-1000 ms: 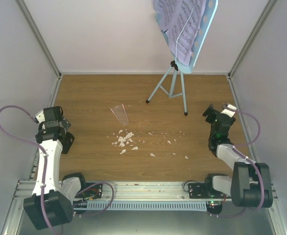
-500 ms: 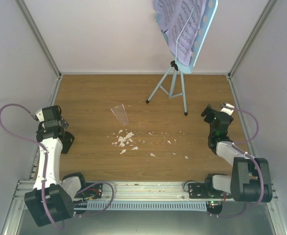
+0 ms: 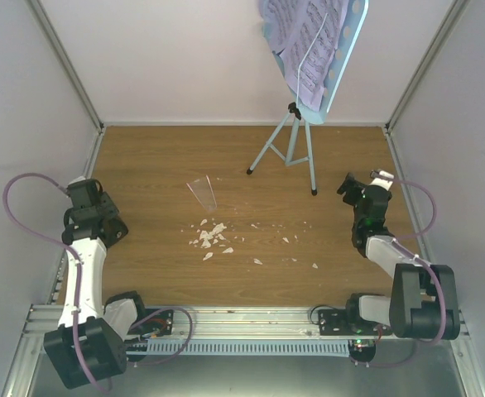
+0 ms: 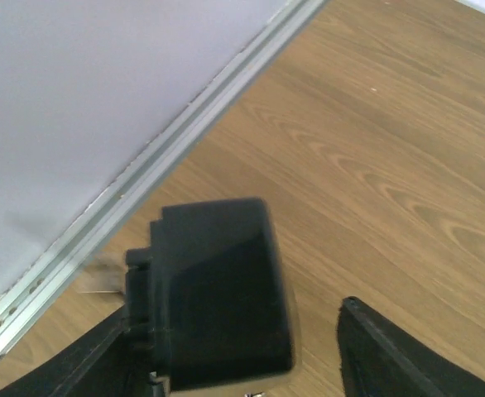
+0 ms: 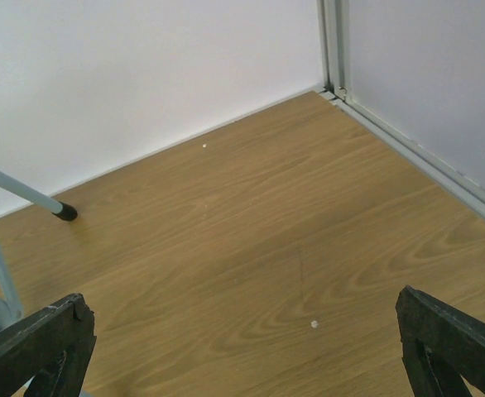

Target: Pack up the instrument practice props

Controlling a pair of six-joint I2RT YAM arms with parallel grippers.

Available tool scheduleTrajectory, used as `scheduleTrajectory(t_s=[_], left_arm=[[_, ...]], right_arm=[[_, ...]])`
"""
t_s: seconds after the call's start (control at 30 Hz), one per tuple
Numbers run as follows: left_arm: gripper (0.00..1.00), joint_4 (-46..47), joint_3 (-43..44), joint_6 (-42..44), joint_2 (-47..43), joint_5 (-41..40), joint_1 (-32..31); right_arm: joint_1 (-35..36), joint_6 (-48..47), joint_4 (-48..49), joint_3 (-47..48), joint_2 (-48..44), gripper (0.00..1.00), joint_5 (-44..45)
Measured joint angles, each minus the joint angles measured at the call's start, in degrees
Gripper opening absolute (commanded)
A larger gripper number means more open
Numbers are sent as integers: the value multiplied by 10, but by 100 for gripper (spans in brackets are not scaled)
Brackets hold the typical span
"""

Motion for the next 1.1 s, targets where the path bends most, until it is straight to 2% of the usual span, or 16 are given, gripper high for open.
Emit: scheduleTrajectory(t_s=[0.33, 0.83, 0.97, 1.1], left_arm=[[41, 23, -1, 36, 3, 58, 0], [31, 48, -1, 52, 19, 104, -1], [31, 40, -2, 57, 14, 131, -39], [30, 35, 2, 58, 17, 134, -128]], right_arm=[[0, -2, 0, 0, 4, 100, -32], [0, -17, -1, 12, 29, 100, -64], [0, -18, -1, 13, 31, 99, -73], [0, -22, -1, 13, 31, 100, -81]])
